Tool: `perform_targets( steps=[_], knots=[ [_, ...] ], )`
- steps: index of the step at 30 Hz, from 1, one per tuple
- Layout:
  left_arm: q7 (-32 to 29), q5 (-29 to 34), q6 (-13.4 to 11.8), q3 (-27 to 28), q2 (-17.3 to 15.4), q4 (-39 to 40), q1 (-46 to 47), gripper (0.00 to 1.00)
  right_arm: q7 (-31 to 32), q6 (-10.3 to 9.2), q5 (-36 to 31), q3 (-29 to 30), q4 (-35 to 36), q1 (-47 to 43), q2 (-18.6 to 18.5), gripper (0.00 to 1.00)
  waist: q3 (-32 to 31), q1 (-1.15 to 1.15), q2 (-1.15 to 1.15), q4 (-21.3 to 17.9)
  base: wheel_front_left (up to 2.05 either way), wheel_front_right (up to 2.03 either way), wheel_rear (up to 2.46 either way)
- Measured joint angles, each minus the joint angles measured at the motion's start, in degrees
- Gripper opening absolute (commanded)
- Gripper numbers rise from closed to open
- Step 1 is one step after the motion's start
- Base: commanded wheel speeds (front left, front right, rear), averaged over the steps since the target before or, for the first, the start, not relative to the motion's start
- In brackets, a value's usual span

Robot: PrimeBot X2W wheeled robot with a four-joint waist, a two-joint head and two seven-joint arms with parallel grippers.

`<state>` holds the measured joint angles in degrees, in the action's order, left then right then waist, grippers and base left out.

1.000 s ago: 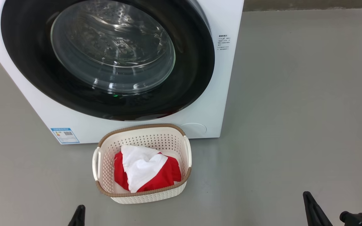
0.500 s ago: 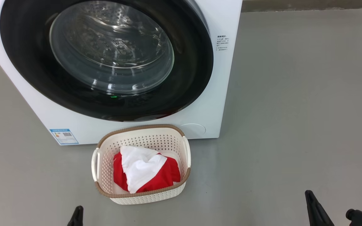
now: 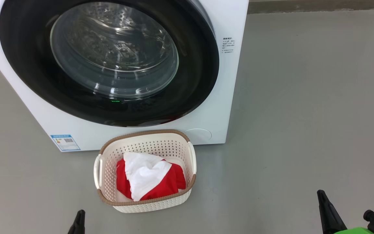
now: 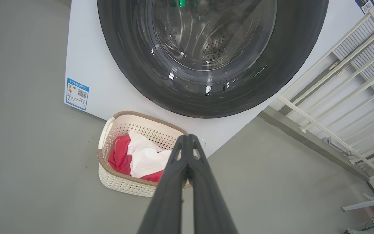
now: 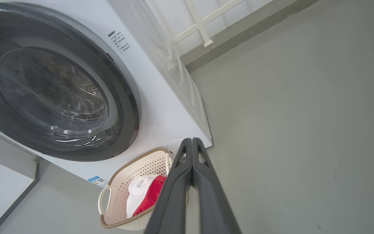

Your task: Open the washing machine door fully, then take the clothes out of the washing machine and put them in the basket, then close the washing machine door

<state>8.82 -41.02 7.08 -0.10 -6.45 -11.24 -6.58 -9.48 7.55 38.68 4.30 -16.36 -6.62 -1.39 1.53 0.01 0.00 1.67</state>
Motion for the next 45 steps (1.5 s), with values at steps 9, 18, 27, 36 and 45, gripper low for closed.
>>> perform_targets(
  steps=[9, 18, 27, 36, 45],
  knots=[
    [-1.3, -4.9, 0.0, 0.2, 0.1, -0.3, 1.2, 0.0, 1.4, -0.01, 5.3, 0.1, 0.0, 0.8, -0.1, 0.0, -0.1, 0.0, 0.0, -0.2, 0.0, 0.0, 0.0],
    [-2.6, -9.7, 0.0, 0.5, 0.5, -0.6, 2.1, 0.0, 2.7, -0.01, 10.2, 0.2, 0.1, 1.7, -0.3, 0.0, -0.3, 0.0, 0.0, -0.3, 0.0, 0.0, 0.0],
    [-3.9, -14.7, 0.0, 0.8, 0.7, -1.1, 2.6, 0.0, 4.2, -0.01, 15.5, 0.4, 0.1, 2.4, -0.4, 0.0, -0.4, 0.0, 0.0, -0.5, 0.0, 0.0, 0.0],
    [-5.3, -19.7, 0.0, 1.3, 1.1, -1.5, 3.6, 0.0, 5.5, -0.01, 20.8, 0.5, 0.2, 3.7, -0.5, 0.0, -0.5, 0.0, 0.0, -0.6, 0.0, 0.0, 0.0],
    [-6.8, -24.9, 0.0, 1.7, 1.6, -1.8, 4.7, 0.0, 7.1, -0.01, 26.1, 0.6, 0.3, 4.7, -0.6, 0.0, -0.7, 0.0, 0.0, -0.8, 0.0, 0.0, 0.0]
  ],
)
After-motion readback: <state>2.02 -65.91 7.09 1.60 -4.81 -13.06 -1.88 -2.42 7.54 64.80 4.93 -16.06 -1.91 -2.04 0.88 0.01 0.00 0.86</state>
